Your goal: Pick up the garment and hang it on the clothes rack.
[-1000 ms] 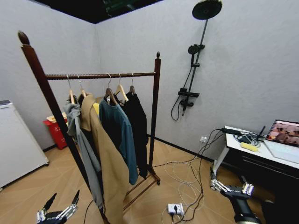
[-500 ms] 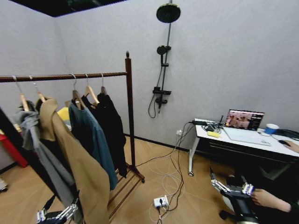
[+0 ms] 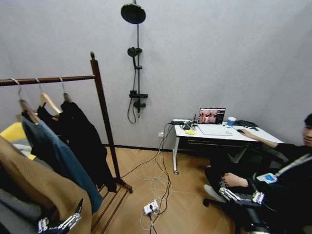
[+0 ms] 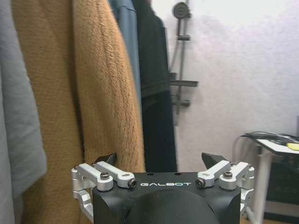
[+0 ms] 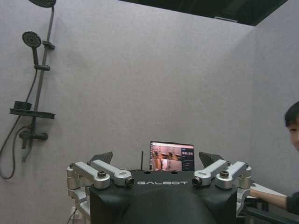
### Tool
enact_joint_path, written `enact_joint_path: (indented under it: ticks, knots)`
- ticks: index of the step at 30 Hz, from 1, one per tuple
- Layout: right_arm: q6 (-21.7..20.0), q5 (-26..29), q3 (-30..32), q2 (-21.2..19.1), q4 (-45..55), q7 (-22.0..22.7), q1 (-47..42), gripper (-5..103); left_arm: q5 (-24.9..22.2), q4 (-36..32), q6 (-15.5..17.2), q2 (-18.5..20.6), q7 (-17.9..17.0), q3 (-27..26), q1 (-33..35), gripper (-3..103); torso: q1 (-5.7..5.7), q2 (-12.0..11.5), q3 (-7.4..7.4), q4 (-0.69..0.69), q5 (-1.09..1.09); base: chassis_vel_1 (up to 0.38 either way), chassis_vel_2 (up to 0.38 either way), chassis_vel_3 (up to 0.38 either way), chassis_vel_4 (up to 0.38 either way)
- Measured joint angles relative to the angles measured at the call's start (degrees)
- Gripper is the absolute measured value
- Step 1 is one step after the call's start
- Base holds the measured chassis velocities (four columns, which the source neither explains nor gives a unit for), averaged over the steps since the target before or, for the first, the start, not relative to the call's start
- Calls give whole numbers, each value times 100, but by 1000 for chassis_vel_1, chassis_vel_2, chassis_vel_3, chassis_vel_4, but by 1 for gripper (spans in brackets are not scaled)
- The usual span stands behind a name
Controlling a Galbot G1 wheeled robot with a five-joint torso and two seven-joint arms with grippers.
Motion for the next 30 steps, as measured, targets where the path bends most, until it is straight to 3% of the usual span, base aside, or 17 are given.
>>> enact_joint_path:
  ticks: [12,30]
  knots:
    - [-1,1,0,0,-1,0,0,100,0,0,0,0,2,0,0,100,-1,0,-1,0,0,76,-173,-249,7]
    - [-1,0,-1,0,-1,-1,0,100,0,0,0,0,0,0,0,100,-3,2,-1,-1,-1,346,-267,-331,264]
